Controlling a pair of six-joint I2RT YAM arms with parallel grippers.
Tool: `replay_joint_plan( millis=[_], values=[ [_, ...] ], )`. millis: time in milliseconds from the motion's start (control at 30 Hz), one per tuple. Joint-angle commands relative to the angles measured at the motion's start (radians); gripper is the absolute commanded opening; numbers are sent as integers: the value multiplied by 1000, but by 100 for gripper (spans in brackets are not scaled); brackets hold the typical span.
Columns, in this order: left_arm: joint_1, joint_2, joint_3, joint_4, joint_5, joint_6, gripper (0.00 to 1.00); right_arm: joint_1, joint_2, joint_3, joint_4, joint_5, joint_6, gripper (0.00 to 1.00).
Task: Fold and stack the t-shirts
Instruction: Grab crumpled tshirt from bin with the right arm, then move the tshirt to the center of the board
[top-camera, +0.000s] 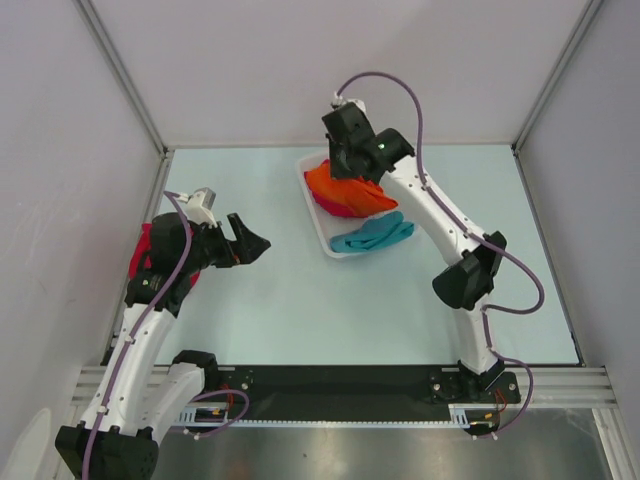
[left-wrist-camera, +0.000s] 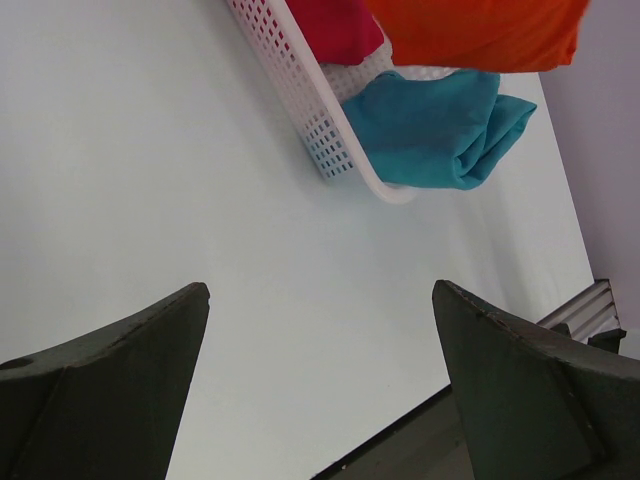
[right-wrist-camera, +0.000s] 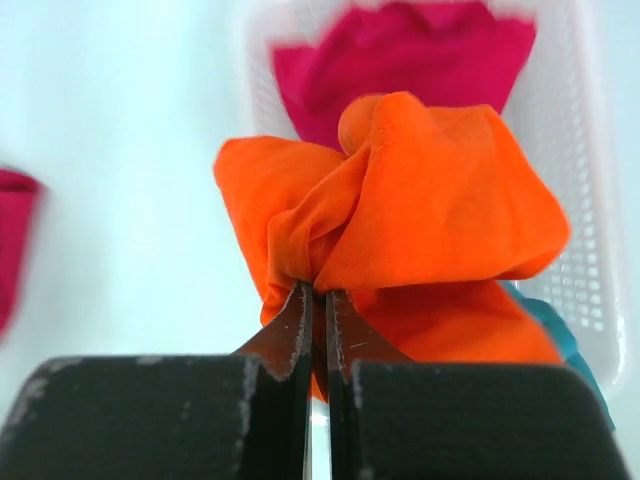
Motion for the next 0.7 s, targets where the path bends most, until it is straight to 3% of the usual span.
replay_joint_plan(
  millis=[0, 200, 467, 667],
  values=[
    [10, -6, -1, 34, 18, -4, 100, 91, -64, 200, -119, 101, -35, 0],
    [10, -10, -10, 41, 15, -18, 100, 191, -133, 168, -121, 57, 1, 0],
    [10, -29, -9, 38, 0, -27, 99, 321, -156, -30, -64, -14, 47, 0],
    [10, -37, -4, 28, -7, -23, 99, 333, -150, -184, 22, -77, 87, 0]
  ],
)
